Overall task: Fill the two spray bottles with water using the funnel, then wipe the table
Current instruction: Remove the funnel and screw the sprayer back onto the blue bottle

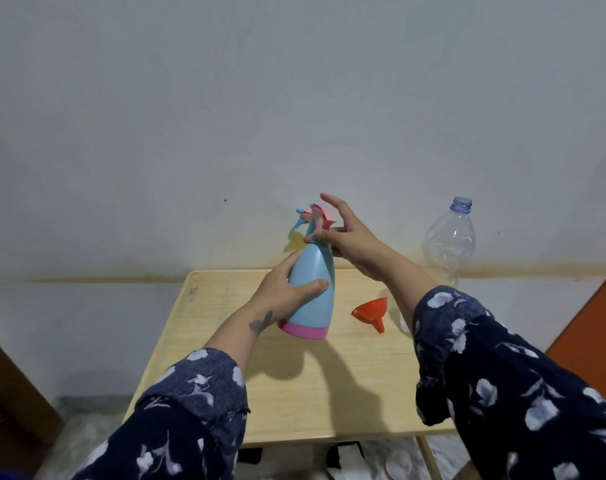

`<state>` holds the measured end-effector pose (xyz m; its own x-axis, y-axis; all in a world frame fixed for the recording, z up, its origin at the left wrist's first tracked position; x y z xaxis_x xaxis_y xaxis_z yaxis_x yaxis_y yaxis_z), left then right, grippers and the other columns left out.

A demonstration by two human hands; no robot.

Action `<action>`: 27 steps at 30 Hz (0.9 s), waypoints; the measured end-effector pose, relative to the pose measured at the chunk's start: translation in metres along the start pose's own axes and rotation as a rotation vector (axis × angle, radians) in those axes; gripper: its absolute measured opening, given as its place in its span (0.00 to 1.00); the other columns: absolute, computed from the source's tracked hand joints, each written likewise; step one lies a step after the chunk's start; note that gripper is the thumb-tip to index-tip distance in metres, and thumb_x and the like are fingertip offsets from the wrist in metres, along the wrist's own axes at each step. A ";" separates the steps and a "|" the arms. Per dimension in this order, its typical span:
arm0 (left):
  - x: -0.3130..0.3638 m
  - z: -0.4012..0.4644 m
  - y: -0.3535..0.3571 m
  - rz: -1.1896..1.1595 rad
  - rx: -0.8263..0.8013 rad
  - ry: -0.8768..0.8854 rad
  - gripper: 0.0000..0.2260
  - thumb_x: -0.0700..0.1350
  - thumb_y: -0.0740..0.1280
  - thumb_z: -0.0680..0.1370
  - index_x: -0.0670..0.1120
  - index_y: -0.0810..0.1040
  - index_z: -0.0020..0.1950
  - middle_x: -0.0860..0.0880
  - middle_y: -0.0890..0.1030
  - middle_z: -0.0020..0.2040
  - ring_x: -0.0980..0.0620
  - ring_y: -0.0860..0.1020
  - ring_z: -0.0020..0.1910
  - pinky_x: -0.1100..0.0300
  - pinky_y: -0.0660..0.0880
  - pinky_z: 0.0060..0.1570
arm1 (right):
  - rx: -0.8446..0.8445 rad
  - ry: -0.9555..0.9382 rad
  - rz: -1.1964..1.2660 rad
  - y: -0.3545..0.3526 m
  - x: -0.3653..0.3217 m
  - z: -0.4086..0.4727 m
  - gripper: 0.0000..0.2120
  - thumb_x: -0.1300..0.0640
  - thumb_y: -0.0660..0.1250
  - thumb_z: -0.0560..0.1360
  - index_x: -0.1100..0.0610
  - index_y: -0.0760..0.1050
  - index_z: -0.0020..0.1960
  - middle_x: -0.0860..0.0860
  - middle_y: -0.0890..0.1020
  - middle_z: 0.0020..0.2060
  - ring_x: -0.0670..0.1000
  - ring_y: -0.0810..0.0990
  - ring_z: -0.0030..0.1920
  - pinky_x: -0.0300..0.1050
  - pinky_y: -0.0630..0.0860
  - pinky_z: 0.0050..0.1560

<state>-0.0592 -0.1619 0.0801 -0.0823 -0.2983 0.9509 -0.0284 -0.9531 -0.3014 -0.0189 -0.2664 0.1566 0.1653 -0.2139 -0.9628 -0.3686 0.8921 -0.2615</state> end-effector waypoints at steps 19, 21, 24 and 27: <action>-0.030 -0.024 0.005 0.221 0.150 -0.145 0.31 0.66 0.67 0.61 0.68 0.66 0.64 0.61 0.79 0.54 0.53 0.80 0.50 0.49 0.79 0.49 | 0.282 -0.063 -0.210 -0.003 0.026 -0.015 0.24 0.54 0.77 0.66 0.46 0.70 0.57 0.49 0.79 0.50 0.51 0.77 0.45 0.45 0.77 0.45; -0.032 -0.024 0.008 0.202 0.153 -0.151 0.30 0.66 0.68 0.61 0.68 0.67 0.63 0.61 0.79 0.53 0.54 0.80 0.49 0.48 0.80 0.49 | 0.211 -0.049 -0.171 0.010 0.032 -0.014 0.24 0.53 0.72 0.71 0.44 0.66 0.63 0.50 0.78 0.51 0.52 0.77 0.49 0.48 0.76 0.51; -0.033 -0.027 0.009 0.188 0.150 -0.155 0.33 0.66 0.68 0.62 0.69 0.64 0.66 0.60 0.79 0.55 0.53 0.80 0.50 0.48 0.80 0.49 | 0.093 0.070 0.031 0.019 0.039 -0.012 0.26 0.65 0.63 0.76 0.45 0.66 0.70 0.55 0.78 0.52 0.53 0.76 0.52 0.51 0.74 0.59; -0.037 -0.031 0.009 0.206 0.171 -0.169 0.35 0.67 0.68 0.62 0.68 0.62 0.69 0.60 0.78 0.57 0.52 0.79 0.51 0.49 0.79 0.49 | 0.187 0.014 -0.064 0.009 0.033 -0.015 0.26 0.64 0.71 0.71 0.46 0.72 0.65 0.53 0.80 0.53 0.50 0.78 0.47 0.47 0.77 0.54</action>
<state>-0.0877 -0.1583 0.0402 0.0987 -0.4769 0.8734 0.1412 -0.8621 -0.4867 -0.0303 -0.2712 0.1215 0.1703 -0.2771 -0.9456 -0.1812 0.9345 -0.3065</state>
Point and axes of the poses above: each hand's wrist, its own z-axis towards the middle knuckle, its own y-axis out of the palm, x = y × z, the point moved 10 cm from there along z, towards the middle knuckle
